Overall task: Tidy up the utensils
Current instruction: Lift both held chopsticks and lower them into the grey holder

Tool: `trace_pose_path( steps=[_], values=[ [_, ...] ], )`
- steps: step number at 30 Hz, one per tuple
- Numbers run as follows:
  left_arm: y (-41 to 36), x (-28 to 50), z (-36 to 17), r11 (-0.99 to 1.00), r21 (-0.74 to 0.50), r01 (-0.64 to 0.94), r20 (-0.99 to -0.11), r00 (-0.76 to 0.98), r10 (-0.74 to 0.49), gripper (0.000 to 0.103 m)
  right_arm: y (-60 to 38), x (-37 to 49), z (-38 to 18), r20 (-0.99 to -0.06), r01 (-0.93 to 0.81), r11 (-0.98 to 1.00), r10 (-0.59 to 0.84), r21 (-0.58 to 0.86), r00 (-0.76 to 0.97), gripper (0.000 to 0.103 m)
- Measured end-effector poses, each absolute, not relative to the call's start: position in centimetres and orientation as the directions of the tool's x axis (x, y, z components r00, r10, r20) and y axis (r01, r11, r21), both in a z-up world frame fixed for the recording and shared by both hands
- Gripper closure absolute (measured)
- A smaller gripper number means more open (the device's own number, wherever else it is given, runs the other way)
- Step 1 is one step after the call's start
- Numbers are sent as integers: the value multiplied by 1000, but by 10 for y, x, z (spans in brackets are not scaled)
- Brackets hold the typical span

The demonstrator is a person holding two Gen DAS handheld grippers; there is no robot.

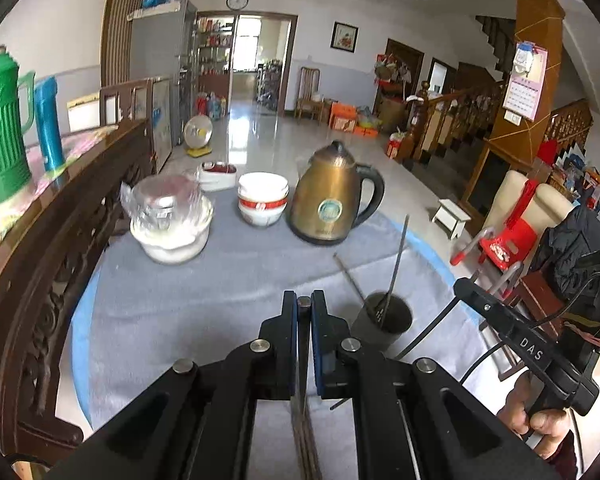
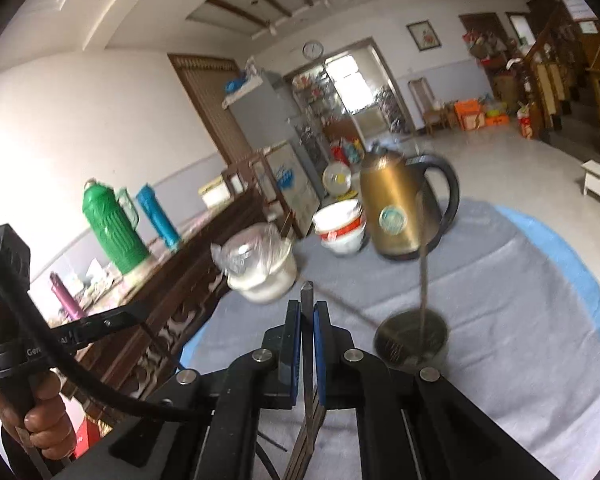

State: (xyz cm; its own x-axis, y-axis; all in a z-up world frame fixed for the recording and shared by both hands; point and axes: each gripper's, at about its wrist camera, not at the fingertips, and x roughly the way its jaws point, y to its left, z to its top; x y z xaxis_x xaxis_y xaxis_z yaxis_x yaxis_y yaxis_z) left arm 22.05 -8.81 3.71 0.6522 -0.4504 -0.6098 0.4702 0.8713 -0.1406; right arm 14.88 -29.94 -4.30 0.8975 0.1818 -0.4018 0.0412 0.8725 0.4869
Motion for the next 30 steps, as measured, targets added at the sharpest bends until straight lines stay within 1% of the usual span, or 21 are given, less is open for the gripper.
trace_pose_path(
  steps=[2,7,10,13,18,22,30],
  values=[
    [-96,223,49,868,-137,477,-589,666,-458,96,-310,149,-34,-378,53,871,156,488,913,96],
    [-118,228,73,856,-139,498,-529,694,-489,96,-332,146,-10,-307,112,885,36,453,951,96],
    [-132,232,84,848,-150,508,-500,702,-508,96,-343,144,-3,-267,148,879,-25,453,963,96],
    [-147,237,93,842,-158,517,-483,703,-522,96,-354,145,0,-247,176,864,-63,471,967,96],
    [-171,245,97,826,-173,537,-476,688,-547,96,-375,148,-5,-254,209,839,-88,502,963,96],
    [-186,250,87,821,-181,541,-484,677,-554,96,-385,148,-10,-275,229,833,-97,503,957,96],
    [-206,263,63,821,-202,534,-515,655,-553,96,-390,150,-18,-337,270,854,-120,445,934,96]
  ],
)
